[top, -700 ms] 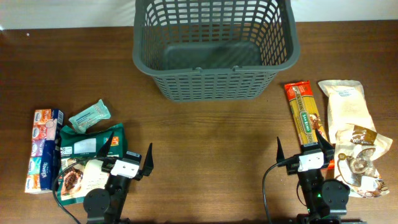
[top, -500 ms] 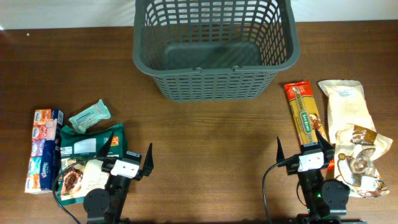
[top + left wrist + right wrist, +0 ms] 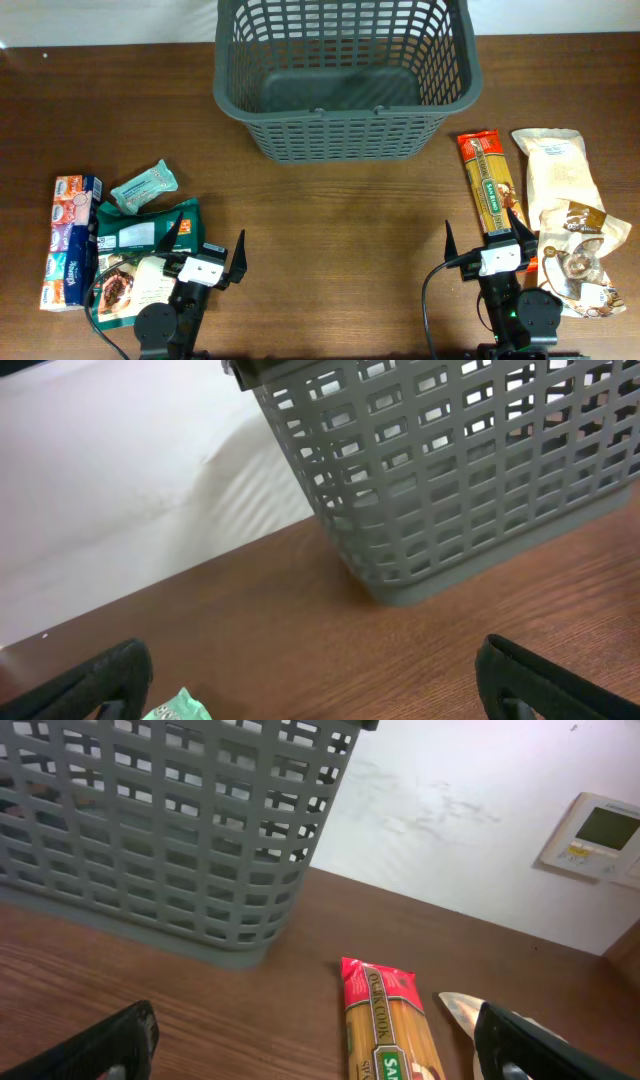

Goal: Pack container

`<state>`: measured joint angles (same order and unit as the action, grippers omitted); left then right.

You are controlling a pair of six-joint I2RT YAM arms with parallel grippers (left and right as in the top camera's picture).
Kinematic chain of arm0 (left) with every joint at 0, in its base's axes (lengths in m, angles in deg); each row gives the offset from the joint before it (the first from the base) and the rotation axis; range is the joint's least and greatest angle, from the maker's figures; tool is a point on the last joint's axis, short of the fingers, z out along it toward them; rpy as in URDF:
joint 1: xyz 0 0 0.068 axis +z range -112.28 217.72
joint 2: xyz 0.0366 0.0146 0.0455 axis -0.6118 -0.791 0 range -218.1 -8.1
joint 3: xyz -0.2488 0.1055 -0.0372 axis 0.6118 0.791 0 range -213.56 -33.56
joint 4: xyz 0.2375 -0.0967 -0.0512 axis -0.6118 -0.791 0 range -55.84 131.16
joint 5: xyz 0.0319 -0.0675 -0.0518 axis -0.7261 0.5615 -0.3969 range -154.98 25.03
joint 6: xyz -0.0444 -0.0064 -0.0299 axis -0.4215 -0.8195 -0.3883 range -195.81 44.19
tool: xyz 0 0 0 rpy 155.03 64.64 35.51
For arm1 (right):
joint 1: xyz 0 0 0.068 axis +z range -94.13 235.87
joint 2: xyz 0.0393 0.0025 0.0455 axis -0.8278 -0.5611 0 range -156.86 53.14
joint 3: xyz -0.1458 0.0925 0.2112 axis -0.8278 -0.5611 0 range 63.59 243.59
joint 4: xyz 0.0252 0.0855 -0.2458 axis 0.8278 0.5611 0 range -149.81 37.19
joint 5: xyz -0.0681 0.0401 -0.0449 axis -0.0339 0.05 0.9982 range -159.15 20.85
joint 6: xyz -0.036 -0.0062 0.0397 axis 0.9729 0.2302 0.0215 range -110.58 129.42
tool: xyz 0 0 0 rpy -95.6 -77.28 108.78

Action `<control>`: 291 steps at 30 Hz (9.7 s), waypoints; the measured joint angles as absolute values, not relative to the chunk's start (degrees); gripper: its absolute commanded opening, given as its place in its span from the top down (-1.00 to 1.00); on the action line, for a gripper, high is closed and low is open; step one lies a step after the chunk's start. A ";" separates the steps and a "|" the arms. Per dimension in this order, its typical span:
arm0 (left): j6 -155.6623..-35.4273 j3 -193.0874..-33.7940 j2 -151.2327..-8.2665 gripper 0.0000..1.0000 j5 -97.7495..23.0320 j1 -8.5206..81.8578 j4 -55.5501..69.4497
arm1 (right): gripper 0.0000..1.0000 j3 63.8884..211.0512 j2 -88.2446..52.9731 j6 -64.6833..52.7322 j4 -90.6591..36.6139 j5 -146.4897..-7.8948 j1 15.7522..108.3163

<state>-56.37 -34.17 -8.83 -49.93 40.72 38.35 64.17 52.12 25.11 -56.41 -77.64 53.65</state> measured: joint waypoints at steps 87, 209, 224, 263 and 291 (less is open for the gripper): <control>-56.37 -34.17 -8.83 -0.98 -49.93 40.72 38.35 | -0.98 64.17 52.12 25.11 -56.67 -80.98 53.65; -56.37 -34.17 -8.83 -0.99 -50.06 40.72 38.33 | -0.99 178.24 -40.12 11.62 27.50 -72.61 35.55; -56.37 -34.17 -8.83 -0.99 -50.06 40.72 38.33 | -0.98 178.24 -41.14 17.39 25.38 -78.62 35.55; -56.37 -34.17 -8.83 -0.98 -50.06 40.72 38.33 | -0.98 167.82 -49.27 29.63 23.46 -80.59 40.23; -56.37 -34.17 -8.83 -0.99 -50.06 40.72 38.33 | -0.98 155.23 -49.27 30.31 12.07 -77.42 40.23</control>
